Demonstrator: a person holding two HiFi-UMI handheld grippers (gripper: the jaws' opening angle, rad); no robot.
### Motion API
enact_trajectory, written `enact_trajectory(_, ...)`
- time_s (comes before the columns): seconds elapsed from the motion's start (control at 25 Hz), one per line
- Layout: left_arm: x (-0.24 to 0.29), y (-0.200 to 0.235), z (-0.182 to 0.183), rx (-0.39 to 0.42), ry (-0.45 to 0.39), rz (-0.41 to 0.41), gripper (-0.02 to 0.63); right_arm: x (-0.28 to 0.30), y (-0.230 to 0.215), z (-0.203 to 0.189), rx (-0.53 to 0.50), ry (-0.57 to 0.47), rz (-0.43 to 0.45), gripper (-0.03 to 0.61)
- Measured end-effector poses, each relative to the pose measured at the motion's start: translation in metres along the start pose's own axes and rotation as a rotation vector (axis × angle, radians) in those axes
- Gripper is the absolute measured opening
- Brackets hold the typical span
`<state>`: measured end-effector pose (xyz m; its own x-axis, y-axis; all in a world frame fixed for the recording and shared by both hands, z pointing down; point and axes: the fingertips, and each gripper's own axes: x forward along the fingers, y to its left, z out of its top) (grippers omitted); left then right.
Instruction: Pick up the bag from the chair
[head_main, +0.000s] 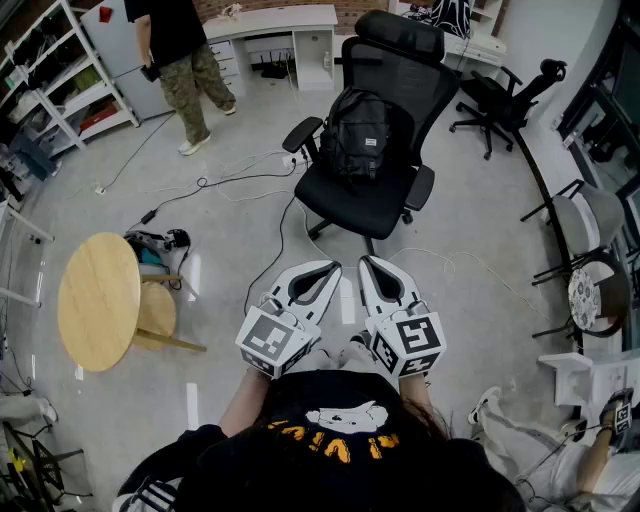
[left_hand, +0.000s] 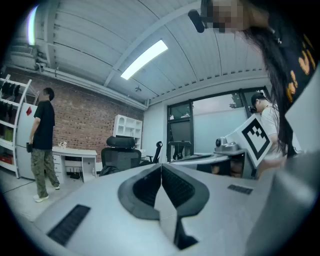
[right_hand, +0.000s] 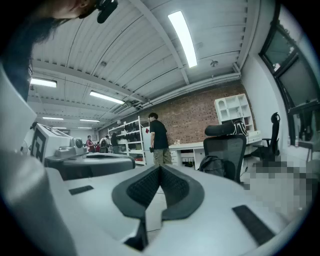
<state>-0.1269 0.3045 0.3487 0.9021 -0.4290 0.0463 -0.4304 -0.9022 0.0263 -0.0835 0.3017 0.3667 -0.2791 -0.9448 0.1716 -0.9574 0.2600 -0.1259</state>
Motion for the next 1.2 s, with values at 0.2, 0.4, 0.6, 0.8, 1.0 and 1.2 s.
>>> enact_trajectory(0.2,-0.01,0.002,-0.003,-0.008,0.014,-0.002,0.009,-0.001,0.006,-0.001,0.022,-0.019,-0.016,0.002)
enact_trajectory(0.4,-0.017,0.006,-0.006,-0.017,0.011,0.007,0.009,-0.001,0.01,-0.001,0.044,-0.033,-0.02,0.003)
enact_trajectory(0.6,-0.021,0.013,-0.006,-0.033,0.009,0.027,0.009,-0.004,0.011,-0.002,0.029,-0.016,-0.023,0.003)
enact_trajectory(0.8,-0.012,0.015,-0.008,-0.053,-0.002,0.015,0.008,-0.002,0.004,-0.004,0.023,-0.002,-0.029,0.002)
enact_trajectory(1.0,0.004,0.025,-0.014,-0.066,0.007,0.019,0.009,0.01,-0.009,-0.005,0.021,0.005,-0.027,0.003)
enact_trajectory(1.2,0.027,0.045,-0.019,-0.073,0.03,0.03,0.009,0.036,-0.03,-0.008,0.04,0.015,-0.016,0.002)
